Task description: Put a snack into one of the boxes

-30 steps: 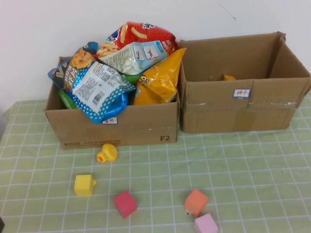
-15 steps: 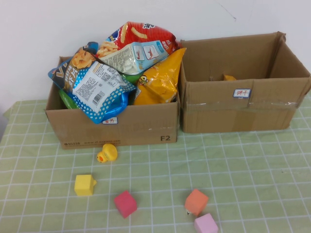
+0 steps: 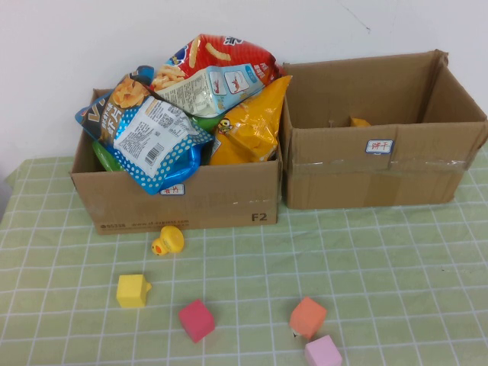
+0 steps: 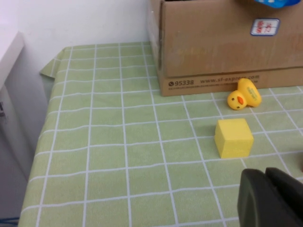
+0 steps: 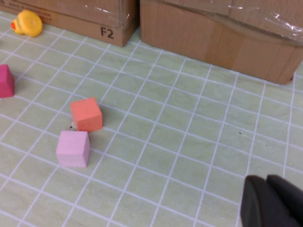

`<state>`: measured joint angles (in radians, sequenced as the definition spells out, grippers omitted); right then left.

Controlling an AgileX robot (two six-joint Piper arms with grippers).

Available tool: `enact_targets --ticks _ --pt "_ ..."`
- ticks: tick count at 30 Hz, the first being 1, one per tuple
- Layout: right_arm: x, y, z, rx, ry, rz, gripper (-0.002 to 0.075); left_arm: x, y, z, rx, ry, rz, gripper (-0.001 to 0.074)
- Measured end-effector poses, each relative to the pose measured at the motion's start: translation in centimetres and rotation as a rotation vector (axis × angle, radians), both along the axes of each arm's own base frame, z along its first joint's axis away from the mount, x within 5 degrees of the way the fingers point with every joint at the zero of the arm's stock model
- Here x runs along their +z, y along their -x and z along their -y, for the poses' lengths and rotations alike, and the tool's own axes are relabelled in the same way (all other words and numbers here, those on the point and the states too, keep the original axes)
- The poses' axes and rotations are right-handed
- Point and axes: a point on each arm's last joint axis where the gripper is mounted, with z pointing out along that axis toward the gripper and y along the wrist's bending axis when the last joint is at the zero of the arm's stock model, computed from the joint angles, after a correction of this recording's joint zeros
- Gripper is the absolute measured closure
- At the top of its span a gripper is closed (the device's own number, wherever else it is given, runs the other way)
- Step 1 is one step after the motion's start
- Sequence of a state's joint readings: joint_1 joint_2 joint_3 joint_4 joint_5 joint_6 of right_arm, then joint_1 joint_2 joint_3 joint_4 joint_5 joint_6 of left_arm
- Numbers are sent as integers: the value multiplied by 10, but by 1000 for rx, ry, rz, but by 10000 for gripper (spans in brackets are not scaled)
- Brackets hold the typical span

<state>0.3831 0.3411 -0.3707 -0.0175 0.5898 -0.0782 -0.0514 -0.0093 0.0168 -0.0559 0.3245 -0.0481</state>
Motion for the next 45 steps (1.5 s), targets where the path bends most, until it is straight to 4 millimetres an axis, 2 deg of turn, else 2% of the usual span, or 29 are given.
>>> enact_targets --ticks 33,37,41,45 --pt "1 2 1 -13 -21 2 727 0 0 0 -2 -9 3 736" --pt "7 18 12 -110 -62 105 728 0 0 0 -2 -9 3 736" --pt "6 26 21 -247 -83 234 728 0 0 0 -2 -9 4 736" --pt "-16 23 24 -357 -135 333 728 0 0 0 -2 -9 4 736"
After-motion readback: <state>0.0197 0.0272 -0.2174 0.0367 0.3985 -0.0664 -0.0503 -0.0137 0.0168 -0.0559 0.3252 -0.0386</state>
